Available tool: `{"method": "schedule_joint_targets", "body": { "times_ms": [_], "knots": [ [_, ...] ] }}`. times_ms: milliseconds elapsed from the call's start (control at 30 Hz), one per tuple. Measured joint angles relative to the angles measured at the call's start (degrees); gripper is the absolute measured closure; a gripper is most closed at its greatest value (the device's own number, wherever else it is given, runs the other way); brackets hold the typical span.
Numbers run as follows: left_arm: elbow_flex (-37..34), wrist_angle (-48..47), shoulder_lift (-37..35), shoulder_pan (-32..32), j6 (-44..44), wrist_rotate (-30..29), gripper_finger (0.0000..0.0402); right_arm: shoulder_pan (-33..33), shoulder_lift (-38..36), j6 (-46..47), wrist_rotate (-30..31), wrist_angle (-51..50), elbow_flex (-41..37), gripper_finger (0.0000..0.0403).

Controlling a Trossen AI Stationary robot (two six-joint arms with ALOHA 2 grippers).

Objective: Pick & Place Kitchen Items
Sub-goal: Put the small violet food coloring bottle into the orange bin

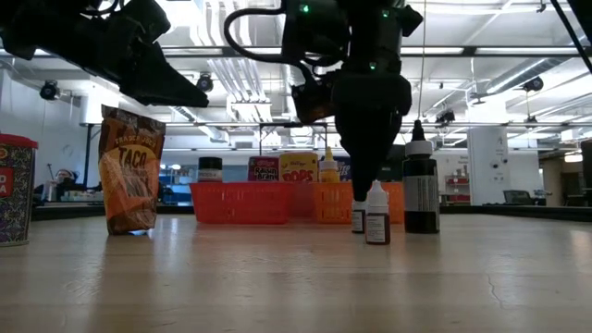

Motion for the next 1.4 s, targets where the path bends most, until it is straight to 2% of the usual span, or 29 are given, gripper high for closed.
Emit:
{"method": "schedule_joint_targets", "body": {
  "times_ms": [267,733,1067,1400],
  "knots": [
    [0.0,-0.04,0.0,0.0,0.0,0.0,0.0234,0.0,0.0,0.39,0.0,0.88,-1.42,0.0241],
    [0.0,-0.04,0.0,0.0,0.0,0.0,0.0234,-0.02,0.0,0.44,-1.05,2.67,-1.42,0.0292],
    [0.0,-0.02,0.0,-0.02,0.0,0.0,0.0234,-0.02,0.0,0.2,-1.09,3.12,-1.4,0.0343],
    [0.0,-0.02,0.0,-0.02,0.0,0.0,0.0234,-0.07,-0.14,0.01,-1.19,2.78,-1.31,0.0331]
  ]
}}
